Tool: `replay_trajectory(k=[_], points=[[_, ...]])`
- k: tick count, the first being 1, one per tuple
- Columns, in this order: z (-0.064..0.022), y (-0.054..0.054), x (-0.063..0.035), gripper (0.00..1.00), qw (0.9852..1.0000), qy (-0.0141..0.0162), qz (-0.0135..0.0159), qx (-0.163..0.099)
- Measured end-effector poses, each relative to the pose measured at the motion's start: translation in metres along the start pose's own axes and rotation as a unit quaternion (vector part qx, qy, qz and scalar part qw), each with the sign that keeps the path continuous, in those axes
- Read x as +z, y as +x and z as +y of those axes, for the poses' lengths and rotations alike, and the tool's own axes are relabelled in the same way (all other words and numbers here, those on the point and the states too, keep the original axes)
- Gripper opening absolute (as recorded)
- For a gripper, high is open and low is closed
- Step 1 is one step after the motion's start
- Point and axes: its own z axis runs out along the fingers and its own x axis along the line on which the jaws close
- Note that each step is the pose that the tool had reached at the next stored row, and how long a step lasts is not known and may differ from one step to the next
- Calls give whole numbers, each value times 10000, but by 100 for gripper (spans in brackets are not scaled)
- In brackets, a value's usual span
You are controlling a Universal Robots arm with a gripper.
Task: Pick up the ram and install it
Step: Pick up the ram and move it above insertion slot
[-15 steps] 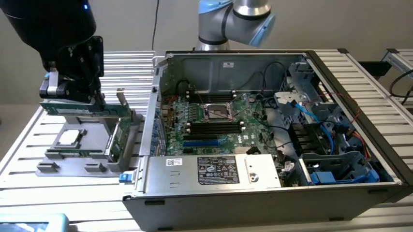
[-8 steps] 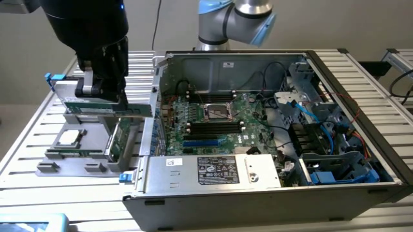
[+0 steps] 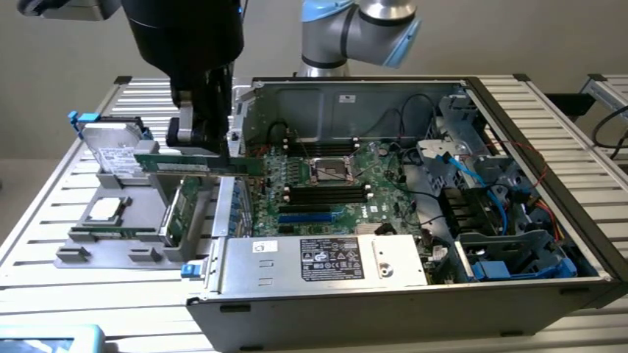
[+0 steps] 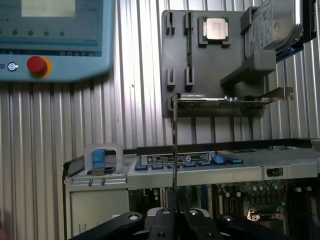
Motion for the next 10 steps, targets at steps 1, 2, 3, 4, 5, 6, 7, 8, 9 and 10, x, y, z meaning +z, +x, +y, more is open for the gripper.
replay_trajectory(k=[1,2,3,4,5,6,7,8,9,10], points=[[-46,-3,-2,12,10000,-1,0,-1],[-92,-7,-4,12,10000,-3,1,-2],[-137,-10,-5,12,10000,-4,1,-3],[-184,-13,-7,12,10000,-6,0,-4],[-228,-16,-9,12,10000,-7,1,-5],[-276,-20,-11,12,10000,-8,1,-6],[-320,-23,-12,12,10000,-8,1,-6],[-367,-27,-13,12,10000,-8,1,-6],[-411,-33,-14,12,10000,-7,1,-6],[-453,-40,-15,12,10000,-8,2,-6]])
